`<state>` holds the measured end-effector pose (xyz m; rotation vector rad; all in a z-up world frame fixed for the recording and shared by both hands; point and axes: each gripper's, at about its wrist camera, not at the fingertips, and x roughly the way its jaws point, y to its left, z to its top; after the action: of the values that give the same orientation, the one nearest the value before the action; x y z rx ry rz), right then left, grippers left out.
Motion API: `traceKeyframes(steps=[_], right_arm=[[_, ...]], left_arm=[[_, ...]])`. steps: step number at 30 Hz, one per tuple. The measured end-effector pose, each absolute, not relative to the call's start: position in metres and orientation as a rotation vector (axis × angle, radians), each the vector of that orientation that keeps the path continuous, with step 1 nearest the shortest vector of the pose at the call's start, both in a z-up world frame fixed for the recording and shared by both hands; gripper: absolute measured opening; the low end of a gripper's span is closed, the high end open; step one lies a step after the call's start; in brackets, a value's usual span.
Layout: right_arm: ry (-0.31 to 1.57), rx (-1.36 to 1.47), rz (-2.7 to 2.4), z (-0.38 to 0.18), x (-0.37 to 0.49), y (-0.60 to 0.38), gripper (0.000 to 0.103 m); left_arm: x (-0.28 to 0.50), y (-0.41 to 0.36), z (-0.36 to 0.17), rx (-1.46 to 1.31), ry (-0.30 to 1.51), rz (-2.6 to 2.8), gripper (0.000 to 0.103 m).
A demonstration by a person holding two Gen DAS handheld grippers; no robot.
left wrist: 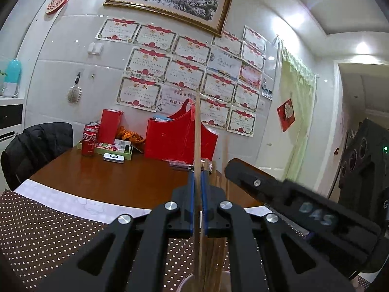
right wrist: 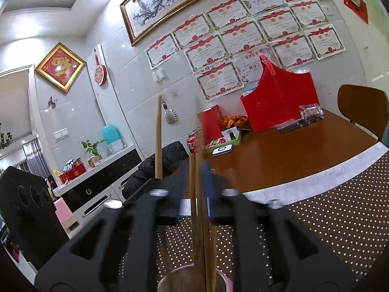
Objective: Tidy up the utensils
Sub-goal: 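Raise the left tool's chopstick over the pink cup while the right tool lifts its chopstick there, then open both tools to drop the chopsticks into the pink cup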
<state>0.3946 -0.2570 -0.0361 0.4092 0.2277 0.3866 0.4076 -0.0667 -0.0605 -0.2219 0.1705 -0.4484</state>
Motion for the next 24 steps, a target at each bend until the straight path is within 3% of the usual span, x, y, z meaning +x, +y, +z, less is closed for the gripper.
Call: traceKeyframes(steps=[1,3,6,9,12,24], right_arm=[[0.219,0.419,0.385,-0.035,0.392,-0.259,0.076],[0.191,0.432,0.376,-0.032,0.387,-0.263,0.076],[0.17,0.444,0.367,-0.024,0.38,-0.27,0.092],[0.146,0.467,0.344,-0.017,0.372,-0.279,0.097],[0.142,0.476,0.32,-0.006,0.368,-0.287,0.097],[0.163,0.431,0.297,0.042,0.32,-0.291,0.097]], left_arm=[[0.408,-0.066,-0.059,-0.224,0.17,-0.448,0.018],[0.405,-0.062,-0.056,-0.232,0.161,-0.437,0.043],[0.402,-0.057,-0.051,-0.244,0.149,-0.438,0.056],[0.397,-0.05,-0.041,-0.255,0.129,-0.415,0.076],[0.39,-0.051,-0.029,-0.237,0.135,-0.395,0.084],[0.312,-0.058,0.024,-0.048,0.206,-0.215,0.089]])
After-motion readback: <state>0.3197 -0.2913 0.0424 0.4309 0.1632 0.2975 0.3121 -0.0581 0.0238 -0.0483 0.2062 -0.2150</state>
